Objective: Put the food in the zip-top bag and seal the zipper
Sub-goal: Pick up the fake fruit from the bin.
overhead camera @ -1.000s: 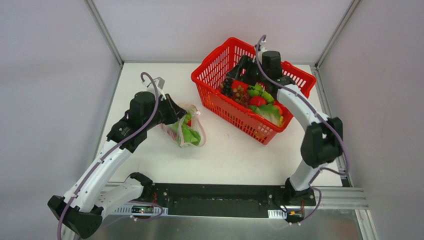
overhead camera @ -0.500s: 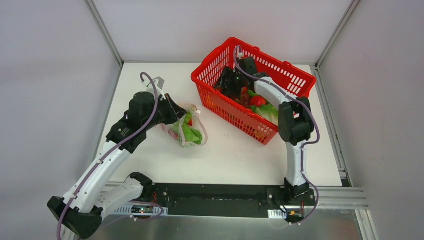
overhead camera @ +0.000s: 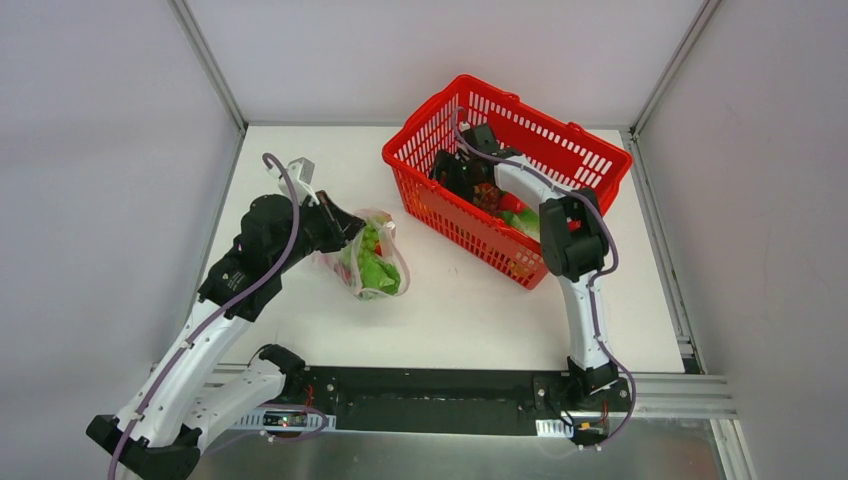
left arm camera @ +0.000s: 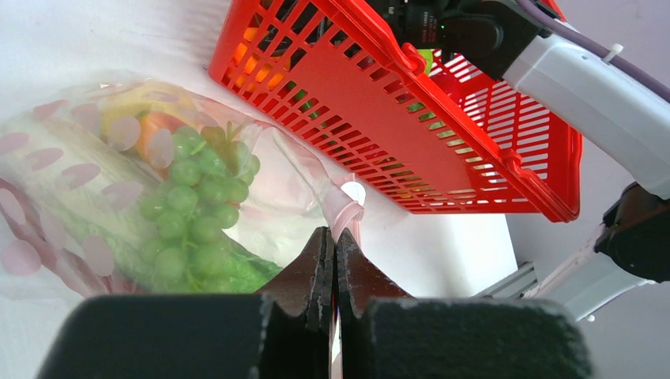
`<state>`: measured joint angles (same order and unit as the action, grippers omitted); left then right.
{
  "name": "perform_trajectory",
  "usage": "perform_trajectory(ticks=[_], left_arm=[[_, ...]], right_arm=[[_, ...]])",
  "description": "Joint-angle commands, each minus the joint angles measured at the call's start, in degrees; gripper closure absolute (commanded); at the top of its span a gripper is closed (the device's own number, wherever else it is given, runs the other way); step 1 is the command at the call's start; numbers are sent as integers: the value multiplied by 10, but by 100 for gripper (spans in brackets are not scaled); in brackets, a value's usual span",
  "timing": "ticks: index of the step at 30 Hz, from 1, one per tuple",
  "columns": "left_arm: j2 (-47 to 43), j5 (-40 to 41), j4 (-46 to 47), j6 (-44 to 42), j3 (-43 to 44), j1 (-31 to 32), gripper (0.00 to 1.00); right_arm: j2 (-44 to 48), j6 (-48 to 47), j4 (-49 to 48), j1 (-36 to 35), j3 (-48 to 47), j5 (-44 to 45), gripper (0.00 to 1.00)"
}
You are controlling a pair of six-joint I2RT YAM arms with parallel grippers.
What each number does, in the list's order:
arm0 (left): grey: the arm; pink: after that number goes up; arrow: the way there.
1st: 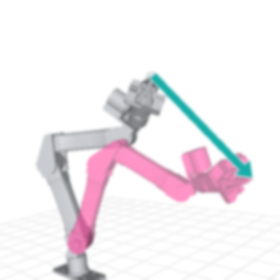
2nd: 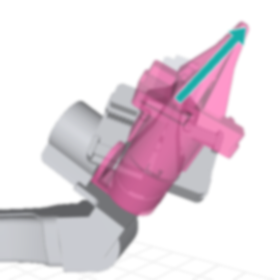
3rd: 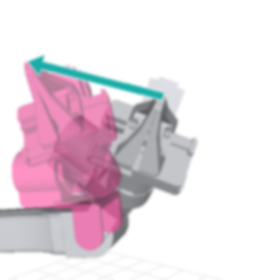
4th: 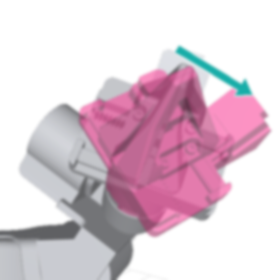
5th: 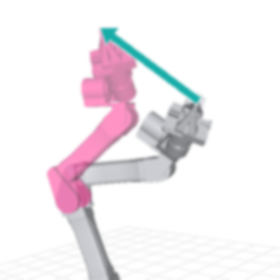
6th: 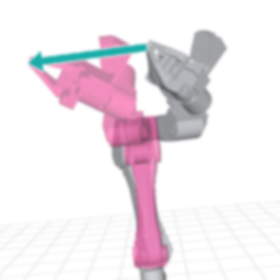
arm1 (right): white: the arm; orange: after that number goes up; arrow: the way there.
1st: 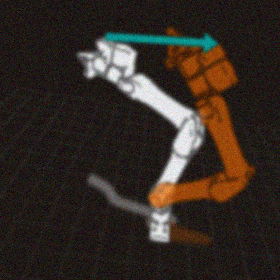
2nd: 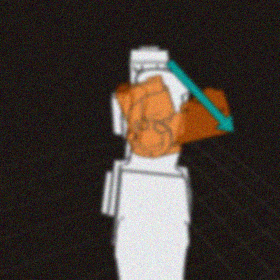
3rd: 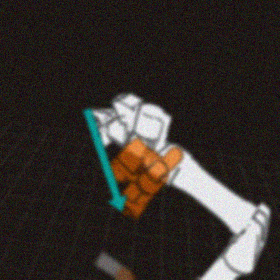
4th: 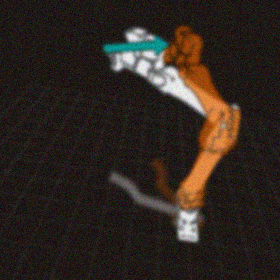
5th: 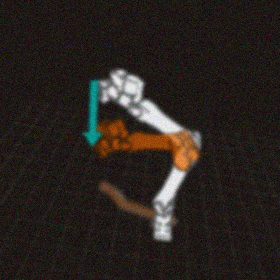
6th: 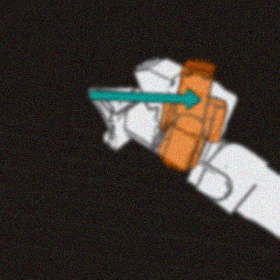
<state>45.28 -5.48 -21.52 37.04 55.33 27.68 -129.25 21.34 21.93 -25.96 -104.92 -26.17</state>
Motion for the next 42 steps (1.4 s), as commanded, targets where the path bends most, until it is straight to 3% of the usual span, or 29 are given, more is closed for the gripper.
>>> perform_trajectory(ticks=[1,7,10,14,17,32,39,42], left_arm=[[1,-1,42,1,4,-3,100],[4,-5,45,5,0,-2,100],[6,-7,49,7,-2,-2,100],[8,-9,48,7,-2,-2,100],[8,-8,46,6,-3,-2,100],[32,-30,49,2,5,-2,100],[53,-27,8,-30,38,-3,100],[56,-36,19,-24,36,-3,100]], right_arm=[[-25,-15,31,0,-45,-41,24],[-32,-16,18,-1,-36,-26,31],[-12,-3,-10,-1,-19,-9,48],[48,16,-101,0,58,-3,55],[89,25,-156,2,108,-9,68],[312,50,-307,12,298,50,74],[444,50,-339,13,376,104,75],[488,47,-346,13,394,89,80]])
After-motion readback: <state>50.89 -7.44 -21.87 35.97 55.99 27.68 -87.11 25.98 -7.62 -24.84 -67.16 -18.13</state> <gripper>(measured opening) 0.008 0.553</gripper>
